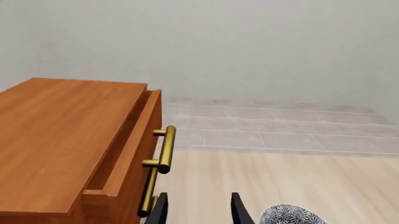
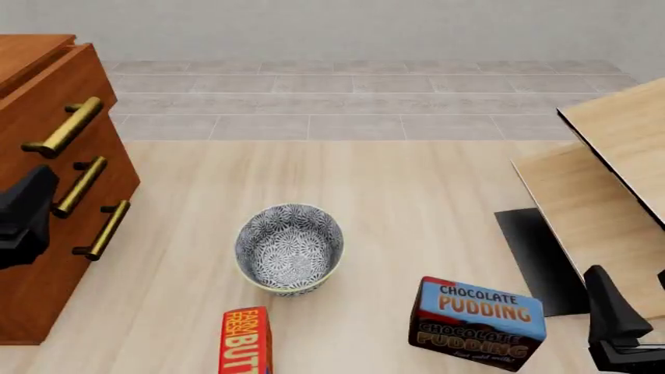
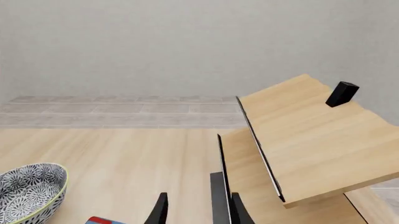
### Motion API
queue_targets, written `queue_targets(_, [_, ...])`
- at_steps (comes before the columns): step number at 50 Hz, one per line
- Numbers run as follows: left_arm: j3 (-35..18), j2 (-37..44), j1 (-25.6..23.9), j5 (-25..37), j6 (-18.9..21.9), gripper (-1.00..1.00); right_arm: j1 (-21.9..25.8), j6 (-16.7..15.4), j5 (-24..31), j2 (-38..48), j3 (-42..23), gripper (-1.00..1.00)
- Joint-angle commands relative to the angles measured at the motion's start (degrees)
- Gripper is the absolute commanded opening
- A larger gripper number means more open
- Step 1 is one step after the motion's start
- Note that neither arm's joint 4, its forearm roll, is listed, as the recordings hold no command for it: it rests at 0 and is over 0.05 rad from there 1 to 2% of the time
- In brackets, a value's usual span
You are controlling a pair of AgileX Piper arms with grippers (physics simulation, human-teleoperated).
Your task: Close the top drawer of the cabinet and put the bowl on top of it.
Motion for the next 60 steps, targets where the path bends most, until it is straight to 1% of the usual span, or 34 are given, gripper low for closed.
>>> queue_targets(1, [0.87,2.59,1.05,-2.66,-0.42,1.00,-0.01,0.00,-0.03,-0.07,0.08,1.00])
queue_targets(8, [2.17,4.46,1.98,-5.41,-0.28,1.00,0.00,0.01,-0.03,-0.07,0.08,1.00])
queue_targets(10, [2.32,5.14,2.29,-5.82,-0.62,1.00,0.00,-0.02,-0.03,-0.07,0.08,1.00])
queue_targets(11, [2.78,6.38,2.61,-6.41,-1.61,1.00,0.00,-0.01,-0.03,-0.06,0.08,1.00])
queue_targets(13, [2.86,6.12,2.40,-6.75,-1.15,1.00,-0.01,0.00,-0.03,-0.07,0.08,1.00])
queue_targets(14, [3.01,6.56,2.65,-7.14,-1.66,1.00,-0.01,0.00,-0.03,-0.07,0.08,1.00])
queue_targets(18, [3.04,7.92,2.73,-8.58,-1.19,1.00,-0.01,0.01,-0.03,-0.06,0.08,1.00])
queue_targets(26, [3.53,9.94,2.63,-10.91,-1.57,1.00,0.00,0.00,-0.03,-0.08,0.08,1.00])
queue_targets(35, [4.24,11.67,4.15,-13.26,-0.75,1.00,0.01,0.00,-0.03,-0.06,0.08,1.00])
queue_targets(44, [4.81,10.47,7.01,-13.28,-0.06,1.00,0.00,0.00,-0.03,-0.06,0.08,1.00])
queue_targets(49, [4.62,9.67,8.62,-12.79,-0.38,1.00,-0.01,0.00,-0.03,-0.07,0.08,1.00])
queue_targets(56, [4.44,9.47,9.54,-12.70,-0.41,1.00,0.00,0.02,-0.03,-0.07,0.08,1.00])
queue_targets(57, [4.71,8.38,9.51,-12.94,1.24,1.00,0.00,0.01,-0.03,-0.07,0.08,1.00])
queue_targets(59, [4.94,9.10,9.77,-13.35,0.42,1.00,-0.01,0.00,-0.03,-0.07,0.08,1.00])
queue_targets(60, [4.98,8.96,10.04,-13.38,0.95,1.00,0.00,-0.01,-0.03,-0.07,0.08,1.00])
